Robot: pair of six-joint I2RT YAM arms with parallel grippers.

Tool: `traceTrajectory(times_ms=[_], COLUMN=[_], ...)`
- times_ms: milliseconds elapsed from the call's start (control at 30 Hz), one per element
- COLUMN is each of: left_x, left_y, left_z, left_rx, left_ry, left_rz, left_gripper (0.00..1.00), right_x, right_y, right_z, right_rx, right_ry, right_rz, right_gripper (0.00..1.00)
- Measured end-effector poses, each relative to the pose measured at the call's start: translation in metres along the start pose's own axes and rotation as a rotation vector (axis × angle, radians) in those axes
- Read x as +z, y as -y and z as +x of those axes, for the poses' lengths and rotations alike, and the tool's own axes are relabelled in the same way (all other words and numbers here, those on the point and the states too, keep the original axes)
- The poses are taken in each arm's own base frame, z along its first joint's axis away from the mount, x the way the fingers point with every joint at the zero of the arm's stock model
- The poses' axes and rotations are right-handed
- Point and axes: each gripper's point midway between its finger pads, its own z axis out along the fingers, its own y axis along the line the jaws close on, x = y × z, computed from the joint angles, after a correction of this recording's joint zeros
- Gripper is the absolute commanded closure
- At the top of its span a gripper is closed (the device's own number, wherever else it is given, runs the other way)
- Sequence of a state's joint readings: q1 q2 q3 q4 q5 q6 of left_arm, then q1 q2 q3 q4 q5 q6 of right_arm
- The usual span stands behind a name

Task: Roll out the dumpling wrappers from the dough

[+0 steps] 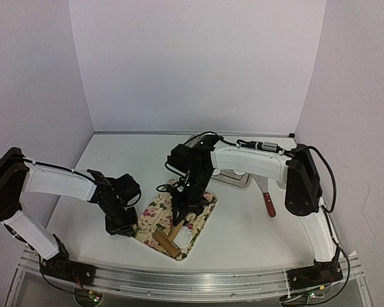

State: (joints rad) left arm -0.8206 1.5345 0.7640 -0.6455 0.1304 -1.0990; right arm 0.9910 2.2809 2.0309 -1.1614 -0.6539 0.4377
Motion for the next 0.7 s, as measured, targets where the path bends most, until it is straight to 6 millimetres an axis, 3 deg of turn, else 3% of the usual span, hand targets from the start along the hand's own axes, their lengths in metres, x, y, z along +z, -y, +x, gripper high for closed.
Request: traceTrajectory(times_ms=[233, 500, 700], left_x=[-0.001, -0.003, -0.003], left_y=[0.003, 0.010, 0.009], left_z=[-0.007, -0.025, -0.027], left_rx=[0.044, 0.108, 0.135], left_ry=[0.036, 0.104, 0.114], left_rz=[-0.009, -0.044, -0.052], left_gripper=[1.00, 1.00, 1.00], right_x=[-0.022, -0.093, -0.101], right_y=[-0.011, -0.028, -0.009], right_z=[0.005, 0.042, 0.040], right_rx=[-0.043, -0.084, -0.038], right_ry=[0.049, 0.172, 0.191], right_rz=[0.017, 0.016, 0.064], right_gripper=[1.00, 1.00, 1.00])
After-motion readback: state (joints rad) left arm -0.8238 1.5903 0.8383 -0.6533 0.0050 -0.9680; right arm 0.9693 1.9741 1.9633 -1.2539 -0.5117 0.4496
